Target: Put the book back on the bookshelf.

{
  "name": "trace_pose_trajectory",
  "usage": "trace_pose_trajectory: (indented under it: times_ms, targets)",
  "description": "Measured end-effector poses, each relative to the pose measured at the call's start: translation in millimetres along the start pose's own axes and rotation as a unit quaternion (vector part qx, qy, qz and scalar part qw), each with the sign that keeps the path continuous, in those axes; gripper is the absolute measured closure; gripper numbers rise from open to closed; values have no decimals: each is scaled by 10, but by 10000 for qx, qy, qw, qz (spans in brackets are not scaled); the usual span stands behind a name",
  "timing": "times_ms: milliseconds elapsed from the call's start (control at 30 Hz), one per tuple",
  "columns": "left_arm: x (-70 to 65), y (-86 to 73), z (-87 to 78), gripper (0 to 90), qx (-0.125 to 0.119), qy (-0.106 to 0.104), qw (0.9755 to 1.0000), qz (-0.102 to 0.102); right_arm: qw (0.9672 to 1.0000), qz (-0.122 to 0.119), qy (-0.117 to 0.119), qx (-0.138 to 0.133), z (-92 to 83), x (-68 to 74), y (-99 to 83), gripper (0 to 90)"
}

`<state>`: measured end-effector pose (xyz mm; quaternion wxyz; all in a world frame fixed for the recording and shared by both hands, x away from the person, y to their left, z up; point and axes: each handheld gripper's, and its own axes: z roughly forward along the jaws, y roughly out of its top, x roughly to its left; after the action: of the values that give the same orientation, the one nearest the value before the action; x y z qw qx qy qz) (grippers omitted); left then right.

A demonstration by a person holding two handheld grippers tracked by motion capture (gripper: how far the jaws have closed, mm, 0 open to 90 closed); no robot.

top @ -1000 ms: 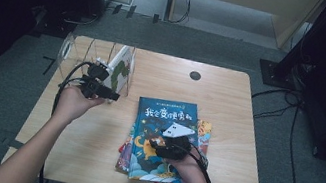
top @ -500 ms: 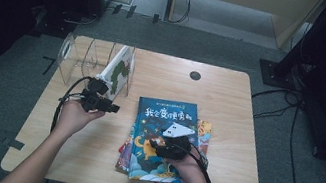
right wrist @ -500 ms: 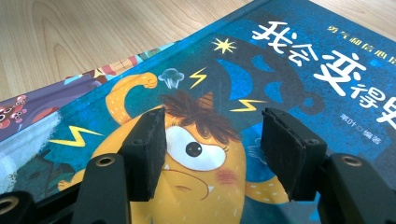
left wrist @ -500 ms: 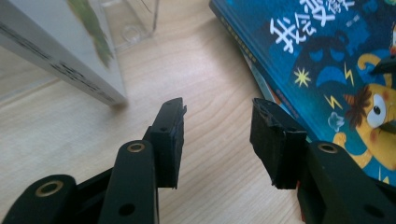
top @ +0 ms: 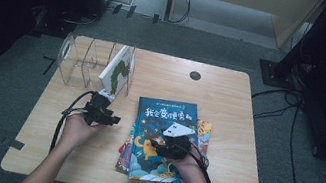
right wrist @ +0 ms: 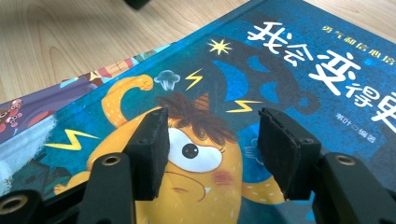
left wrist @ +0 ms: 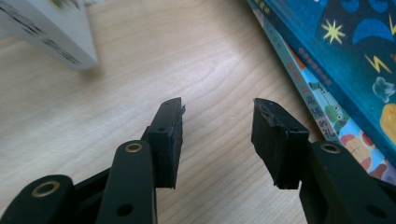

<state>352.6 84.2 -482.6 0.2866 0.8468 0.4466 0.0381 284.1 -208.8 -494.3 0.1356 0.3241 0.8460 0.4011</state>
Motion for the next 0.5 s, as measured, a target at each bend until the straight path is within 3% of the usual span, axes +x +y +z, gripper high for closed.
trace_pose_trajectory:
  times_ms: [100, 267, 500]
  targets:
    - [12, -56, 57, 539, 50, 25, 10000, 26, 10000, 11, -4, -7, -4, -11, 1, 480]
    - [46, -90, 55, 537, -64, -70, 9999, -46, 10000, 36, -42, -17, -12, -32, 0, 537]
    - [-14, -164, 65, 483, -268, 47, 9994, 196, 9990, 438, -83, 32, -104, -197, -34, 591]
